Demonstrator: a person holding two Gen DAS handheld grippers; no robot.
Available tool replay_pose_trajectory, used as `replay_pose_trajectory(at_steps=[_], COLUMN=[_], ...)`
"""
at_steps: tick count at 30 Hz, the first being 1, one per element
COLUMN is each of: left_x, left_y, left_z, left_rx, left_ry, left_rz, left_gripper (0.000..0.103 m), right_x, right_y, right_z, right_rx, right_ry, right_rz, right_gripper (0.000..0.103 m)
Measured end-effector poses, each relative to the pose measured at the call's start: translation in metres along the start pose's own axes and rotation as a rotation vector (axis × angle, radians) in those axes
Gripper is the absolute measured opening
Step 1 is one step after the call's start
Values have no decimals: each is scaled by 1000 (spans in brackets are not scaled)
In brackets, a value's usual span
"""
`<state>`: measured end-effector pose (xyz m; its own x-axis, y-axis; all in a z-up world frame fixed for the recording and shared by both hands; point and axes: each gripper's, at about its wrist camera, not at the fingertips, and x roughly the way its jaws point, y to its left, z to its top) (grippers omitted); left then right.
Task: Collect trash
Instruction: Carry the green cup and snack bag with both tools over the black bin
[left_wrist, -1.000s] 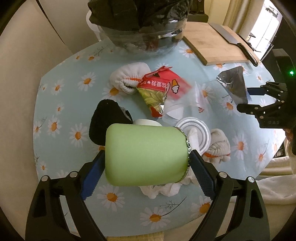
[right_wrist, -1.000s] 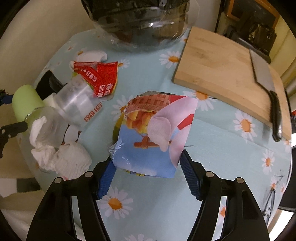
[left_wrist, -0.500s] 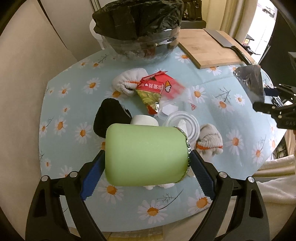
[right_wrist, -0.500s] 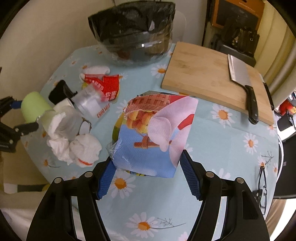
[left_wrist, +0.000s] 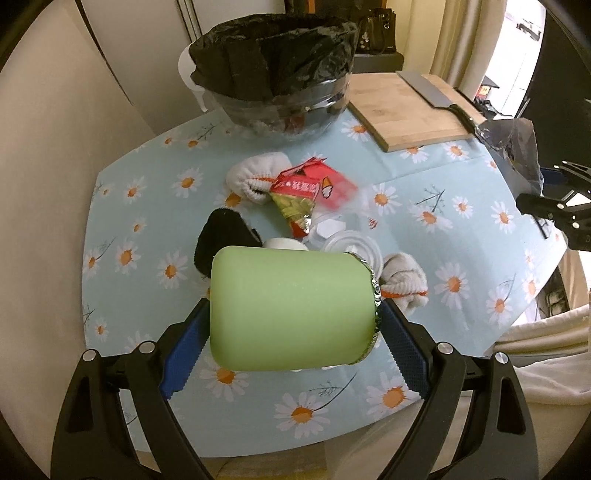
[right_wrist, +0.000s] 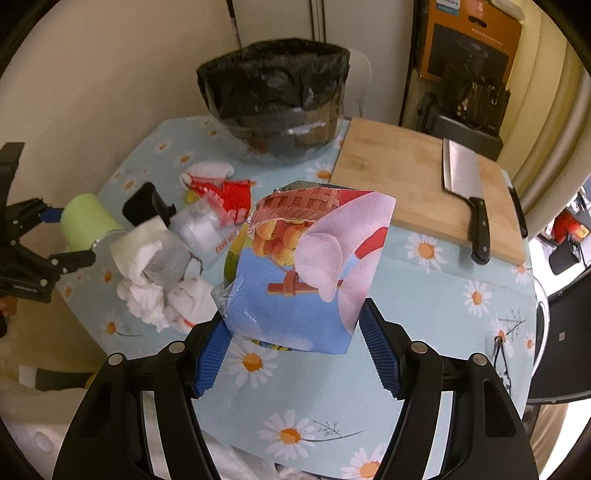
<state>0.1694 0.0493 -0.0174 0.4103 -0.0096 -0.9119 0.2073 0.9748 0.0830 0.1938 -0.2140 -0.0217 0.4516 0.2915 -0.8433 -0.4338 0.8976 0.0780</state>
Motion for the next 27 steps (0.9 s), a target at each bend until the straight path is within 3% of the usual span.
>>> replay_pose_trajectory(at_steps=[7,27], left_x=[-12,-36], left_y=[-1,35], left_z=[21,124], left_rx=[32,145], left_ry=[-21,-131], left_rz=[-38,-13], left_gripper=[88,88], right_x=[-21,-41], right_y=[3,2], right_z=[22,121], right_rx=[-54,-165], right_ry=[-43,-143], right_rz=[-31,-66], right_gripper=[64,64])
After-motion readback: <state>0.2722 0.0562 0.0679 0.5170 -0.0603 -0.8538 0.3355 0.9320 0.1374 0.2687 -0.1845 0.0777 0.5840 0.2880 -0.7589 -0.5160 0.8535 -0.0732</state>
